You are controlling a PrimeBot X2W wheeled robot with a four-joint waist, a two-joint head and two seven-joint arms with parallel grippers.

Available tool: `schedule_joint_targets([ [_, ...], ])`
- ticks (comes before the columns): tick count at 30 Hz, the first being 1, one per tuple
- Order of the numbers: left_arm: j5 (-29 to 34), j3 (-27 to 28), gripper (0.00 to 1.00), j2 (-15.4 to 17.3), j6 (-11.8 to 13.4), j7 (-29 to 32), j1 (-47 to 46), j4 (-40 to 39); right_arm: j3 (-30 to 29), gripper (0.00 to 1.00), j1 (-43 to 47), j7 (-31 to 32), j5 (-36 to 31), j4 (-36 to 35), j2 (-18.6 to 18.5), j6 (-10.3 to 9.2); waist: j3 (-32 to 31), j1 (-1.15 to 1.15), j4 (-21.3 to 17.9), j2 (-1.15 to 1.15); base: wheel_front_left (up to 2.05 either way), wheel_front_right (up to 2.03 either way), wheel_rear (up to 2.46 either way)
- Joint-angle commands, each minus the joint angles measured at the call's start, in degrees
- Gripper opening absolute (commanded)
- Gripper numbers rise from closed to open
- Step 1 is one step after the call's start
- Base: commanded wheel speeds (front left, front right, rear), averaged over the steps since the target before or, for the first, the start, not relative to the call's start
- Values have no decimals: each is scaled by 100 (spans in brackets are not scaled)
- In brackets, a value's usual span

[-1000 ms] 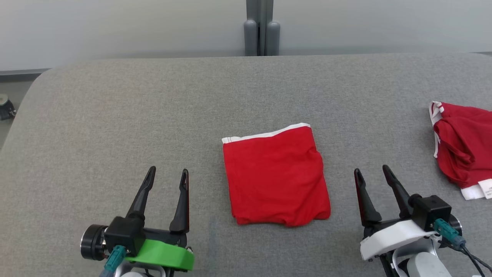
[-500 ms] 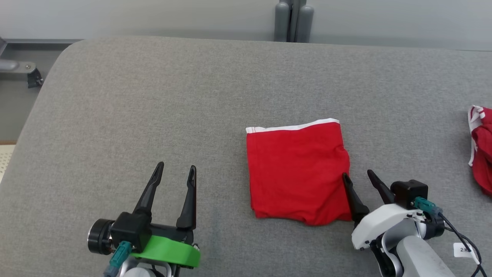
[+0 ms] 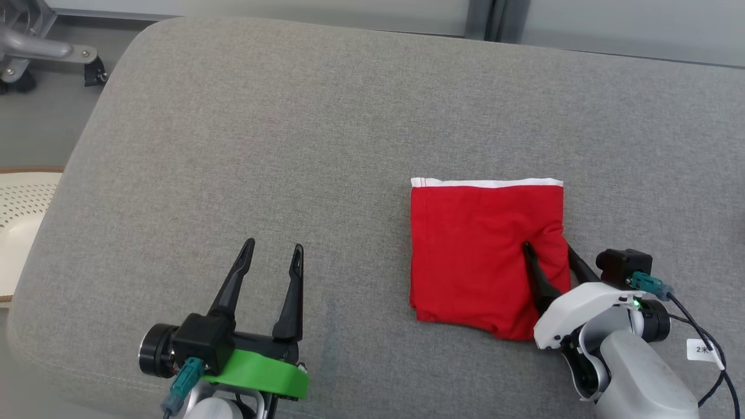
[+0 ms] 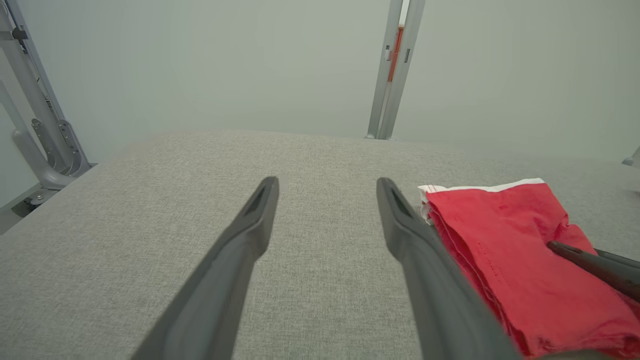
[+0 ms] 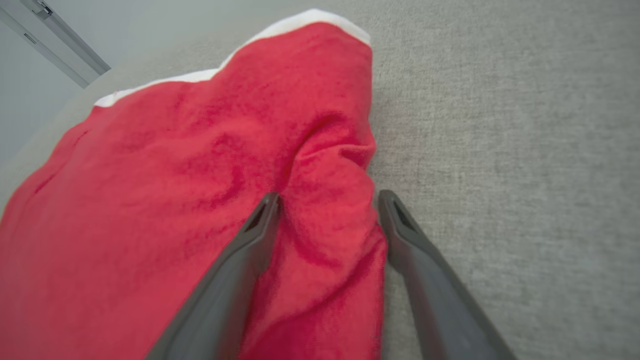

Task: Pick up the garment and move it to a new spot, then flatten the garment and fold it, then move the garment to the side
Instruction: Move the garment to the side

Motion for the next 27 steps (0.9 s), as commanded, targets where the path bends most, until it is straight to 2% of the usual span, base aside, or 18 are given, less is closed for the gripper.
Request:
schedule_joint_targets([
  [1,-26,-6,100,15,38,1,-91,5,90,100,-3,20,68,168,-17,-11,16,0,24,0,0,0,0],
  [3,-33,-2,100,15,51,1,-88,13,246,100,-60,3,47,256,-57,-10,11,0,14,0,0,0,0],
  [4,-34,0,100,15,48,1,-95,17,356,0,-105,-53,-78,298,-134,-10,2,0,-8,0,0,0,0],
  [9,26,-5,100,16,19,1,-64,32,640,0,-286,-229,-499,405,-366,-12,-90,0,-187,0,0,0,0],
  [18,512,-242,100,18,-124,1,-92,-1,1211,0,-553,-347,-1742,154,-1083,-11,-233,0,-981,0,0,0,0],
  [22,547,-349,100,18,-144,1,-255,-88,1494,0,-792,-345,-1944,-96,-1544,-12,-54,0,-1411,0,0,0,0],
  [27,639,-465,100,18,-207,1,-582,-167,1880,0,-1193,-257,-1998,-519,-2352,-11,362,0,-1941,0,0,0,0],
])
